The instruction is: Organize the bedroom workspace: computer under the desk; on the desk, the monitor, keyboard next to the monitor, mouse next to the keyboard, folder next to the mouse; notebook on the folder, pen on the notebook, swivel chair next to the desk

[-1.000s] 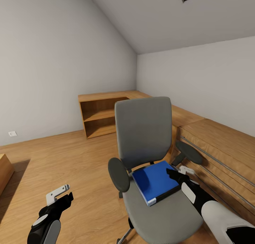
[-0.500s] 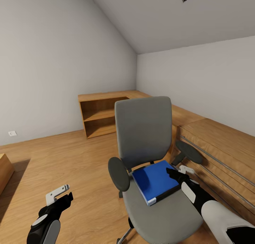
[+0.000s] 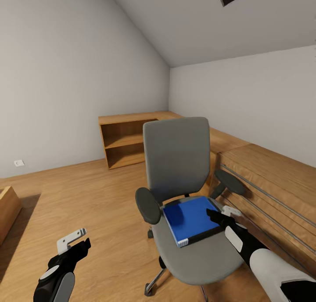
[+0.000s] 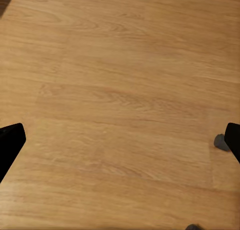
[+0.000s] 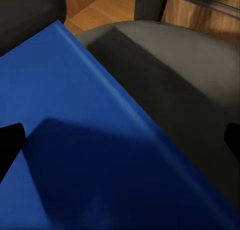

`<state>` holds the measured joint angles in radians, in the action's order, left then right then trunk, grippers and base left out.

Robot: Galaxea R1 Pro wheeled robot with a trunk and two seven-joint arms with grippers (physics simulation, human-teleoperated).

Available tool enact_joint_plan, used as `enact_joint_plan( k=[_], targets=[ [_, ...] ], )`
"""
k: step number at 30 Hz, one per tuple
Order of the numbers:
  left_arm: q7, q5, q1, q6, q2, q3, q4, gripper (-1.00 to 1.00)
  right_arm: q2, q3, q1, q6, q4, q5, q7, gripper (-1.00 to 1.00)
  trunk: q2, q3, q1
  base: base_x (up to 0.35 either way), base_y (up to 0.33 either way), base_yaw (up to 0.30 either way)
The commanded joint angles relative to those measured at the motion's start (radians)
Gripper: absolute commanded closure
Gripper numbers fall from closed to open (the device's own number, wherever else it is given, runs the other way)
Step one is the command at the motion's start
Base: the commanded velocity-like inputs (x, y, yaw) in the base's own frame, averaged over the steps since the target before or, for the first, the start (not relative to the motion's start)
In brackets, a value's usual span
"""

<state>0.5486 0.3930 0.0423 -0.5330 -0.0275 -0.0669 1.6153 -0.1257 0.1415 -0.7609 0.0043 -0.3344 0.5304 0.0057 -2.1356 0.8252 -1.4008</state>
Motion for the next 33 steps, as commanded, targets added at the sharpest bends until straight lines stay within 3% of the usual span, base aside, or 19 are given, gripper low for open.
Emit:
enact_joint_plan(
  k=[1, 7, 17, 26, 33],
  targets=[
    [0.007, 0.010, 0.001, -0.002, -0.001, -0.001, 0.002, -1.00, -0.001, 0.009, 0.000, 0.000, 0.028, 0.011, -0.001, -1.00, 0.000, 0.001, 0.000, -0.013, 0.000, 0.000],
    [0.007, 0.010, 0.001, -0.002, 0.000, -0.001, 0.002, -1.00, -0.002, 0.009, 0.000, 0.000, 0.028, 0.011, -0.001, -1.00, 0.000, 0.001, 0.000, -0.044, 0.000, 0.000],
    [0.007, 0.010, 0.001, -0.002, -0.001, -0.001, 0.001, -1.00, -0.002, 0.009, 0.000, 0.000, 0.028, 0.011, -0.001, -1.00, 0.000, 0.001, 0.000, -0.253, 0.000, 0.000],
    [0.007, 0.010, 0.001, -0.002, -0.002, -0.001, 0.001, -1.00, -0.002, 0.009, 0.000, 0.000, 0.028, 0.011, -0.001, -1.00, 0.000, 0.001, 0.000, -0.039, 0.000, 0.000],
    [0.007, 0.011, 0.001, -0.002, -0.002, -0.001, 0.000, -1.00, -0.002, 0.008, 0.000, -0.001, 0.027, 0.011, 0.000, -1.00, 0.049, -0.021, 0.027, -0.001, 0.000, 0.000]
  ],
)
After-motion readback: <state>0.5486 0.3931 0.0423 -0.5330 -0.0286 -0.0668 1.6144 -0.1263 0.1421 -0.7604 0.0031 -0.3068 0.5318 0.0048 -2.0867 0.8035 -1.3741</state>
